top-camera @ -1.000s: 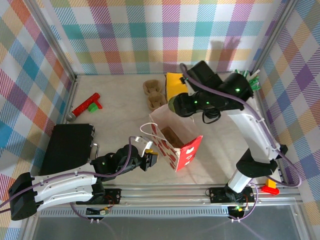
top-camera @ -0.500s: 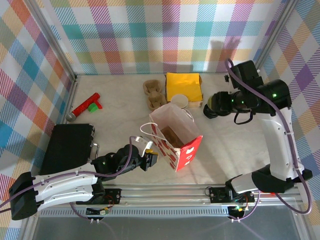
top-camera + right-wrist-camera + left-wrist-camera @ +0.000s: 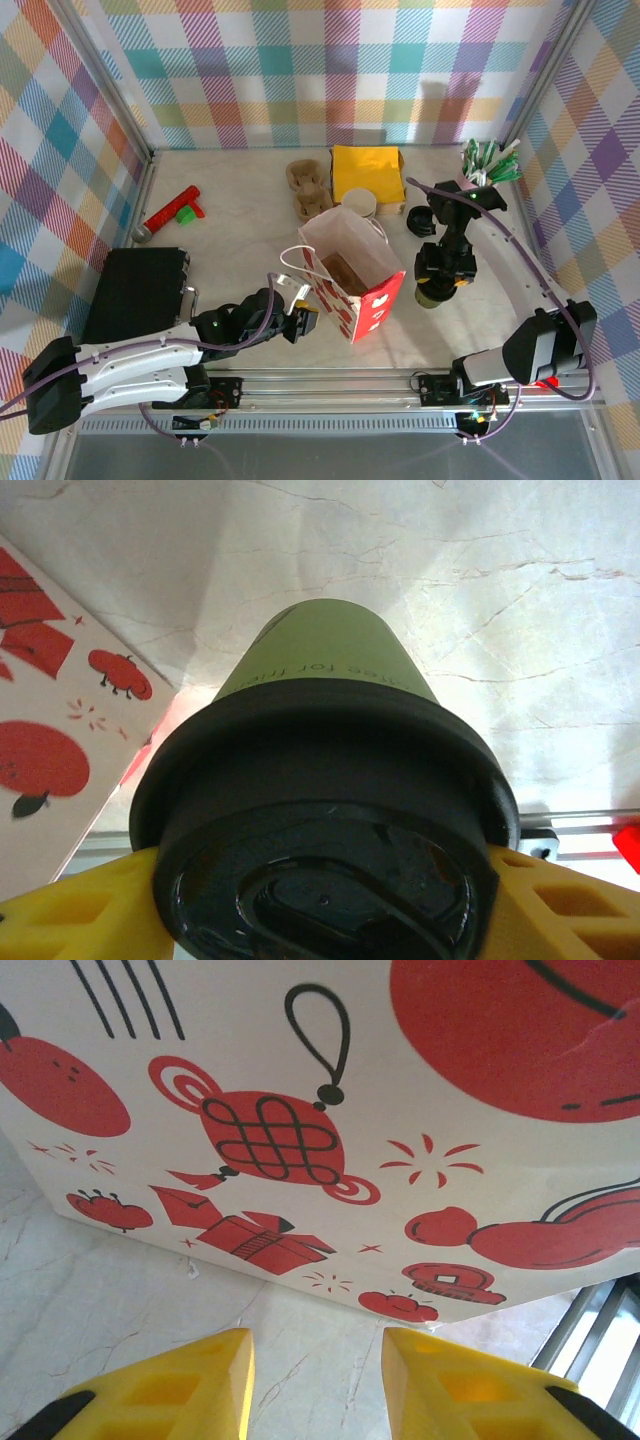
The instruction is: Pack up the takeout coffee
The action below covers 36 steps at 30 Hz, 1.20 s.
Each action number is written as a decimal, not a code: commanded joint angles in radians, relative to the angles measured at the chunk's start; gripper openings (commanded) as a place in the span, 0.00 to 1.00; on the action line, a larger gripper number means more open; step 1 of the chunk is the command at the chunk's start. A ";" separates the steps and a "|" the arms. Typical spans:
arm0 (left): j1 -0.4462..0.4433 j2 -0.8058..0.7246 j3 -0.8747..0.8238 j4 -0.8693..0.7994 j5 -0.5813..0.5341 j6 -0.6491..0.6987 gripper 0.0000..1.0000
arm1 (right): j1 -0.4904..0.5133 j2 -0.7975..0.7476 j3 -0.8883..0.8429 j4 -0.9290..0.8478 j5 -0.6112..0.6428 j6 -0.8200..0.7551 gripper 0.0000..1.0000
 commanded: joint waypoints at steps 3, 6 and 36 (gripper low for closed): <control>0.011 -0.005 0.033 0.024 0.014 0.000 0.38 | -0.047 0.014 -0.066 0.133 -0.064 -0.033 0.47; 0.011 -0.012 0.040 0.014 0.015 0.000 0.38 | -0.054 0.041 -0.094 0.171 -0.066 -0.034 0.49; -0.202 -0.133 0.071 -0.024 0.007 0.052 0.50 | -0.056 0.085 -0.140 0.271 -0.056 0.008 0.72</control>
